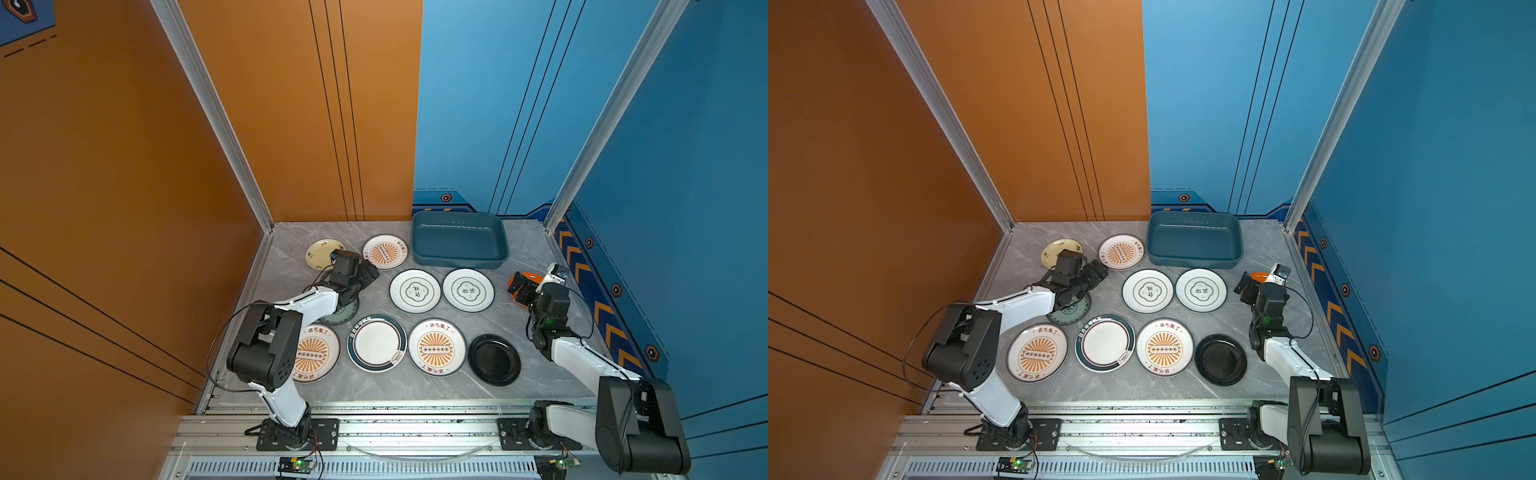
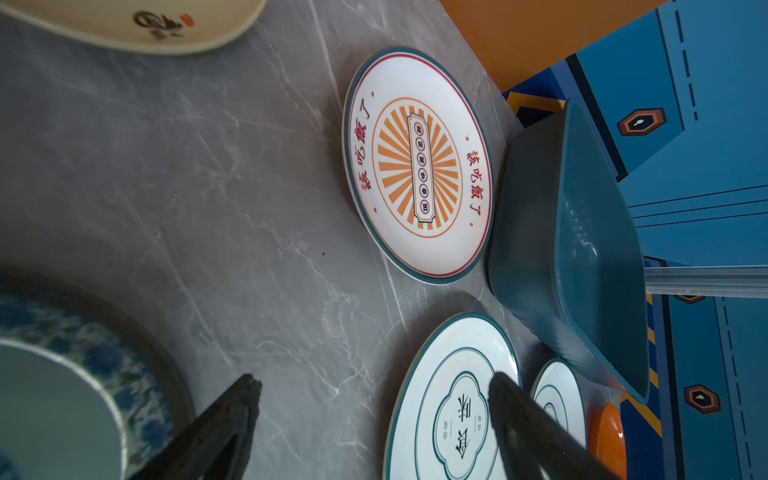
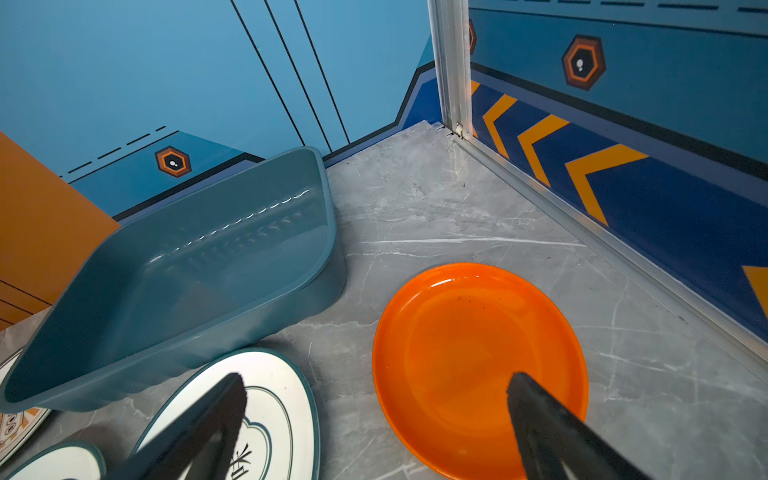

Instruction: Place the plates into the plastic bin on the countertop

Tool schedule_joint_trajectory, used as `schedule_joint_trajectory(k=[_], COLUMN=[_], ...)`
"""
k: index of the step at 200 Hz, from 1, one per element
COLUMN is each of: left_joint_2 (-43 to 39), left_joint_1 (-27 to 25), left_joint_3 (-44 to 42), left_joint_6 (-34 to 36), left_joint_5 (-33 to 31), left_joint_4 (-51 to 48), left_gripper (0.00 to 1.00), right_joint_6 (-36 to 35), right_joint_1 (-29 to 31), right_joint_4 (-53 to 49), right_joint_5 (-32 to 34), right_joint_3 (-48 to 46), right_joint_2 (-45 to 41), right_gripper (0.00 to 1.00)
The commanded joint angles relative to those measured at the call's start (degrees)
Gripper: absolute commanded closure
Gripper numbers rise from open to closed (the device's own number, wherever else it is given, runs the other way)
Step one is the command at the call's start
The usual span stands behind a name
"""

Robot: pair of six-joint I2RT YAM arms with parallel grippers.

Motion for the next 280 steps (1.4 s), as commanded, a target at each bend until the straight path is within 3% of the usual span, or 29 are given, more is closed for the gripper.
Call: schedule_joint_trajectory(k=[1,92,150,230,280], left_joint_2=[3.49,12.81,16.98,23.22,25.97], left_joint_1=[-0.28,0.94,1.87,3.45,4.02], left_joint_3=[2.59,10.19,15.33,18.81,19.79], left_joint_6=[-2.98,-3.64,-2.85,-3.20,-2.95], left_joint_5=[1.68,-0.39,-0.61,0.09,-0.35], left_joint_4=[1.44,-0.43,-0.67,0.81,1.18], left_gripper=[0.20,0.37,0.39,0.56,0.59], right_joint_6=[1.29,3.00,3.09,4.36,4.67], right_joint_1=[-0.58,-1.85,-2.16,-3.37,-3.76], right_joint_4=[-1.83,-10.87,-9.88,-9.32,-9.18], right_joint_5=[0.25,-1.03,-1.72,-1.80,-1.97], right_joint_3=[0.55,7.47,6.58,5.80,5.55], right_joint_2=[0.76,6.22,5.63,5.19,5.28], right_gripper=[0.00,0.00,0.00,0.00,0.00])
